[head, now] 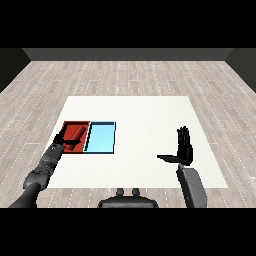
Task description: Pick the red can and put it in the red box
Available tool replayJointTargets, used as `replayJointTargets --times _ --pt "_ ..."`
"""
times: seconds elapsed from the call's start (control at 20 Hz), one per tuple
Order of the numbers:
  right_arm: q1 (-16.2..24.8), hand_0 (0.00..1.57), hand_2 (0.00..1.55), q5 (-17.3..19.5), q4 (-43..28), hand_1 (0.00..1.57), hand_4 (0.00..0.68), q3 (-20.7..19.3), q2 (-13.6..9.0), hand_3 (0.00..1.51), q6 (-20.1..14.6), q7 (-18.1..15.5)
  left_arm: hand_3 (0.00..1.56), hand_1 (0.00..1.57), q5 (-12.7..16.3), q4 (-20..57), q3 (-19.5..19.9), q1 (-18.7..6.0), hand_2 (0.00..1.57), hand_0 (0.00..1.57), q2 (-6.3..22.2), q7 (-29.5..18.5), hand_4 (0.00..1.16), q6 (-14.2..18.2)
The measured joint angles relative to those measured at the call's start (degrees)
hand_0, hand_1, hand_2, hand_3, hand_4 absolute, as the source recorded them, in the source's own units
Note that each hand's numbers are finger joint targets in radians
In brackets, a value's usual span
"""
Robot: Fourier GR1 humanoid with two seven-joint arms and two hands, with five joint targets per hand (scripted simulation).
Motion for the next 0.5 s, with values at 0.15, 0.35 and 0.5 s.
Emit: replayJointTargets --times 0.15,0.35,0.5 --pt "-0.1 0.0 0.0 0.0 -0.3 0.0 0.0 0.1 0.1 0.0 0.2 0.1 0.0 0.0 4.6 -3.9 4.7 1.0 0.0 0.0 0.1 -6.7 0.0 2.3" --pt "0.3 0.0 0.0 -0.4 -1.0 0.0 0.0 0.3 0.1 0.0 0.8 0.2 0.0 0.0 11.8 -11.6 11.6 1.5 0.0 0.0 -2.2 -19.0 0.0 2.0" --pt "0.5 0.0 0.0 -0.9 -1.2 0.0 0.0 0.3 -0.1 0.0 1.6 0.2 0.0 0.0 15.5 -18.1 14.2 1.6 0.0 0.0 -4.7 -27.3 0.0 -1.4"
